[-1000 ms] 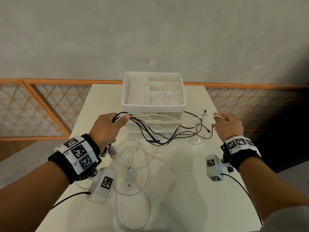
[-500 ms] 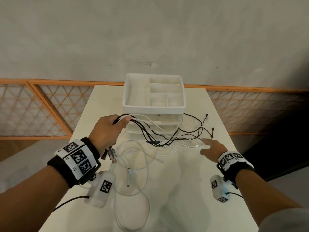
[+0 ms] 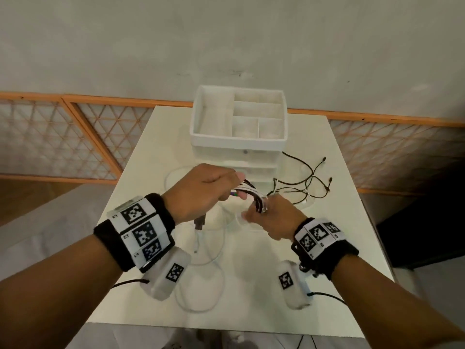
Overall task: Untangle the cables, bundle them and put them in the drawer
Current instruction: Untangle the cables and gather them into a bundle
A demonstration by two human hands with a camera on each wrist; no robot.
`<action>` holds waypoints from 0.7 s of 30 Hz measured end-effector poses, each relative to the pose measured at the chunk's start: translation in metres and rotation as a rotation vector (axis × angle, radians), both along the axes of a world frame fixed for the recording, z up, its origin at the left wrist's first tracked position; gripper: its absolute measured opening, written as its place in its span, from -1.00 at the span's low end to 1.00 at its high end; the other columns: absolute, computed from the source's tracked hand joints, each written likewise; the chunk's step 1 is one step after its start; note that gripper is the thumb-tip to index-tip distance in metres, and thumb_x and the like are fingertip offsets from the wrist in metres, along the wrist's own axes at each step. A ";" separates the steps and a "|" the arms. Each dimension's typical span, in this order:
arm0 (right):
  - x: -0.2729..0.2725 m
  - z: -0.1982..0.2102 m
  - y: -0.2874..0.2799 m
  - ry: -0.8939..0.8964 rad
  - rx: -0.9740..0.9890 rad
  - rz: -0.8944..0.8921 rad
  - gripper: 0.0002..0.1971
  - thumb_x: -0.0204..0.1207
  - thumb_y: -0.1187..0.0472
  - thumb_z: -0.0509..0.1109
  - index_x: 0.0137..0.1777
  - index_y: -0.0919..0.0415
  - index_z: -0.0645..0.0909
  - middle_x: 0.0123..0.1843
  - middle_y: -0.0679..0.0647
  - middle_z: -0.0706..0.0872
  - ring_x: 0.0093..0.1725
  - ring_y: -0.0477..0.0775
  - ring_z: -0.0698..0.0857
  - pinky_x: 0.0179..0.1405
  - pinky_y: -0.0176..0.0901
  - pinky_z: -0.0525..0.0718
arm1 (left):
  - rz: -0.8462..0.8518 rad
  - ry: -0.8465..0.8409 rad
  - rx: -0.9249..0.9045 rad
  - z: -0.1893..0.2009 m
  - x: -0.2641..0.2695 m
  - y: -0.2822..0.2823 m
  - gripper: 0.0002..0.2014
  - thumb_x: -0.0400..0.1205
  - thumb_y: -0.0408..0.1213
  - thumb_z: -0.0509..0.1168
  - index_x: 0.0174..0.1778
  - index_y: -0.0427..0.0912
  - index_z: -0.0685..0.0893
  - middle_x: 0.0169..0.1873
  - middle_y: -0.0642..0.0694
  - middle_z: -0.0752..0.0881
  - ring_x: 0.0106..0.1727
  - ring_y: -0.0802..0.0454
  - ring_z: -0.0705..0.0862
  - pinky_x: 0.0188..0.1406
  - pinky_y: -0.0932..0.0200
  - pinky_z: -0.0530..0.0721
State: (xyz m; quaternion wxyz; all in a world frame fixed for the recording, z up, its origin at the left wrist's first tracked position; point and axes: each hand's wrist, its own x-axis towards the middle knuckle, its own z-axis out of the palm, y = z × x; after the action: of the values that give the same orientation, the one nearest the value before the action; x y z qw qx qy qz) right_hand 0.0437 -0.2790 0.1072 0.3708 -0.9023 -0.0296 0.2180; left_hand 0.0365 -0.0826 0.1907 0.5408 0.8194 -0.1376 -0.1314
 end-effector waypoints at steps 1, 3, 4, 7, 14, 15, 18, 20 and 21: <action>0.002 -0.008 -0.014 0.141 -0.072 -0.015 -0.70 0.55 -0.01 0.45 -0.34 0.10 0.56 -0.59 -0.07 0.60 -0.60 0.02 0.58 -0.47 -0.19 0.56 | -0.007 0.042 -0.012 0.000 -0.003 0.007 -0.59 0.76 -0.10 0.17 -0.17 -0.25 0.84 -0.60 0.11 0.31 -0.53 0.11 0.25 -0.53 0.31 0.26; 0.006 -0.016 -0.042 0.163 -0.196 -0.098 -0.76 0.57 0.07 0.42 -0.26 0.19 0.64 -0.44 0.08 0.74 -0.49 0.14 0.72 -0.38 -0.13 0.68 | -0.061 0.144 0.040 -0.005 -0.007 0.025 -0.62 0.76 -0.09 0.15 -0.10 -0.12 0.86 -0.58 0.08 0.32 -0.52 0.10 0.24 -0.57 0.28 0.28; 0.010 -0.019 -0.055 0.026 -0.260 -0.182 -0.80 0.58 0.11 0.40 -0.20 0.22 0.68 -0.32 0.14 0.80 -0.34 0.21 0.79 -0.25 -0.08 0.74 | -0.113 0.181 0.136 -0.010 -0.009 0.035 -0.65 0.77 -0.08 0.15 -0.04 -0.04 0.86 -0.59 0.11 0.36 -0.55 0.12 0.28 -0.59 0.27 0.34; 0.016 -0.012 -0.071 -0.533 -0.213 -0.452 -0.89 0.54 0.22 0.46 0.04 0.14 0.73 -0.12 0.18 0.81 -0.07 0.30 0.76 -0.01 -0.07 0.62 | -0.258 0.164 0.564 -0.035 -0.008 0.054 -0.72 0.78 -0.10 0.14 0.16 0.05 0.78 -0.58 0.13 0.49 -0.59 0.22 0.45 -0.52 0.42 0.43; -0.019 -0.037 -0.008 -0.088 -0.156 -0.184 -0.02 0.45 0.14 0.52 0.69 -0.33 -0.05 -0.26 -0.04 0.83 -0.20 -0.06 0.74 -0.02 -0.27 0.62 | -0.047 -0.054 0.654 -0.087 -0.003 0.065 -0.71 0.78 -0.19 0.14 0.30 -0.08 0.72 0.09 -0.15 0.79 0.12 -0.14 0.70 -0.02 0.16 0.51; -0.029 -0.035 0.015 -0.100 -0.084 -0.110 -0.04 0.44 0.10 0.55 0.64 -0.42 -0.02 -0.32 -0.10 0.81 -0.29 -0.22 0.71 -0.11 -0.43 0.57 | -0.097 -0.091 0.598 -0.088 -0.005 0.065 -0.71 0.78 -0.20 0.15 0.30 -0.09 0.72 0.10 -0.14 0.79 0.14 -0.13 0.70 0.04 0.13 0.54; -0.051 -0.045 0.077 -0.098 0.073 -0.013 -0.46 0.42 -0.02 0.56 0.34 -0.37 0.44 -0.42 -0.14 0.71 -0.38 -0.29 0.69 -0.31 -0.53 0.50 | -0.311 -0.161 0.497 -0.088 -0.016 0.070 -0.72 0.76 -0.21 0.18 0.26 -0.14 0.74 -0.06 -0.15 0.77 -0.03 -0.08 0.68 0.05 0.06 0.58; -0.046 -0.056 0.092 -0.097 -0.012 -0.046 -0.84 0.46 -0.03 0.52 -0.07 -0.08 0.60 -0.35 -0.09 0.71 -0.26 -0.08 0.75 -0.30 -0.29 0.52 | -0.408 -0.107 0.481 -0.088 -0.022 0.084 -0.74 0.77 -0.20 0.16 0.15 -0.17 0.74 -0.17 -0.15 0.72 -0.14 -0.06 0.64 -0.03 0.06 0.57; -0.041 -0.061 0.090 -0.107 -0.126 -0.049 -0.84 0.47 -0.01 0.49 -0.22 -0.05 0.58 -0.31 -0.08 0.70 -0.17 0.03 0.76 -0.27 -0.23 0.47 | -0.434 -0.056 0.462 -0.091 -0.025 0.095 -0.73 0.78 -0.19 0.15 0.09 -0.20 0.73 -0.18 -0.16 0.71 -0.17 -0.04 0.64 -0.05 0.09 0.56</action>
State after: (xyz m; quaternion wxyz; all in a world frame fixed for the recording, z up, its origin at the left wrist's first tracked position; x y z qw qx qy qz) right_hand 0.0026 -0.1887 0.0461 0.3165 -0.9346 -0.0134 0.1618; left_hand 0.0111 0.0120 0.0999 0.2956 0.8754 -0.2905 -0.2490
